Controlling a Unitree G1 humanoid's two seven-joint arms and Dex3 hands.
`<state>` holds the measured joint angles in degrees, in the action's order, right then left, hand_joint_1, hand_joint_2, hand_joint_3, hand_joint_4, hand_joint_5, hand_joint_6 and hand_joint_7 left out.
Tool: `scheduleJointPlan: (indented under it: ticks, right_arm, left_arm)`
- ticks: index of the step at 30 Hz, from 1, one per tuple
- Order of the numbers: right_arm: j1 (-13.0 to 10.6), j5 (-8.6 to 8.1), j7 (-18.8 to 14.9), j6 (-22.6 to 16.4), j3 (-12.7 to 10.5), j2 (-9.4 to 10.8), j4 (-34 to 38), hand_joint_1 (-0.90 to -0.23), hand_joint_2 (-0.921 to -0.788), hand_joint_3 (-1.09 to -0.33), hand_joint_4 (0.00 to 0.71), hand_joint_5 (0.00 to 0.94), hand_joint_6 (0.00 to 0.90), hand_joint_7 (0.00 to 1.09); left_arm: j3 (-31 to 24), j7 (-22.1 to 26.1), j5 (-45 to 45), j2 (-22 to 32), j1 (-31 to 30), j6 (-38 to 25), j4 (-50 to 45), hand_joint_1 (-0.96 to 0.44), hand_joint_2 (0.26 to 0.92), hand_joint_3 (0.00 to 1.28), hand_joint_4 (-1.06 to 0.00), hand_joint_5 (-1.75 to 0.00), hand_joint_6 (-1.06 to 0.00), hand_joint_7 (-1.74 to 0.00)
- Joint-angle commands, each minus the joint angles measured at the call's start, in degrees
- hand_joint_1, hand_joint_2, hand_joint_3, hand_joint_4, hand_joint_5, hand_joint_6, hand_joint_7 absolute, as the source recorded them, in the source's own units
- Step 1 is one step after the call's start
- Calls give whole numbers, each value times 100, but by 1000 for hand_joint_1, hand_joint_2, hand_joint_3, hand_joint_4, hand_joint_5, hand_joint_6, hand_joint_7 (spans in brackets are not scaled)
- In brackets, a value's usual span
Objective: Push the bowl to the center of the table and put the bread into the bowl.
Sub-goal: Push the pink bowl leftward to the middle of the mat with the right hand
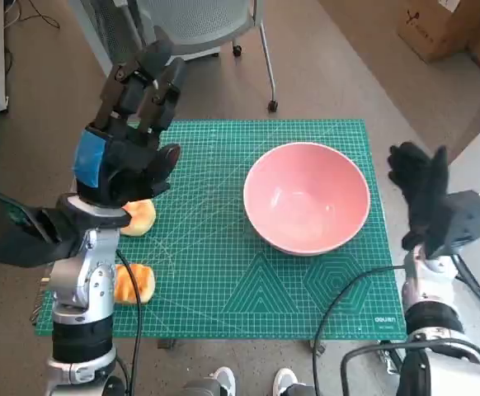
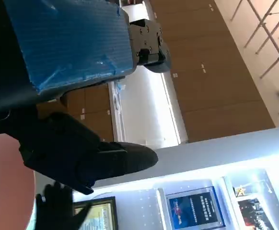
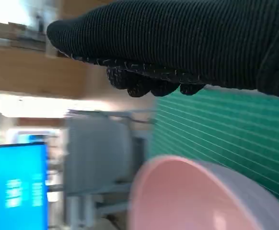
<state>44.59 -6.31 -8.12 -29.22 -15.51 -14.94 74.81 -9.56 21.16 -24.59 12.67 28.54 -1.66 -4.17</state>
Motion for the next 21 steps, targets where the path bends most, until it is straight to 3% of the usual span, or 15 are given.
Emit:
scheduleJointPlan:
  ticks: [1, 8, 16, 21]
  right_arm:
    - [-148, 44, 30, 265, -11, 246, 107, -571, -921, -703, 198, 19, 350, 25]
    - [-35, -53, -31, 445, -99, 536, 89, -613, -921, -720, 199, 13, 379, 37]
    - [148, -27, -89, 461, -75, 812, 39, -616, -921, -764, 202, 9, 380, 34]
    - [310, -192, -231, 514, -207, 1016, 28, -613, -921, -787, 199, 5, 381, 34]
  left_arm:
    - [-34, 9, 15, 6, -85, 53, -115, -479, 696, 566, -59, -11, 1, -591]
    - [-65, -4, 4, 29, -162, 42, -190, -483, 709, 537, -58, -12, 1, -595]
    - [-120, -10, 5, 60, -227, 57, -244, -488, 744, 462, -64, -17, 1, -589]
    - [-136, -7, 41, 66, -276, 128, -240, -493, 770, 408, -68, -20, 1, -590]
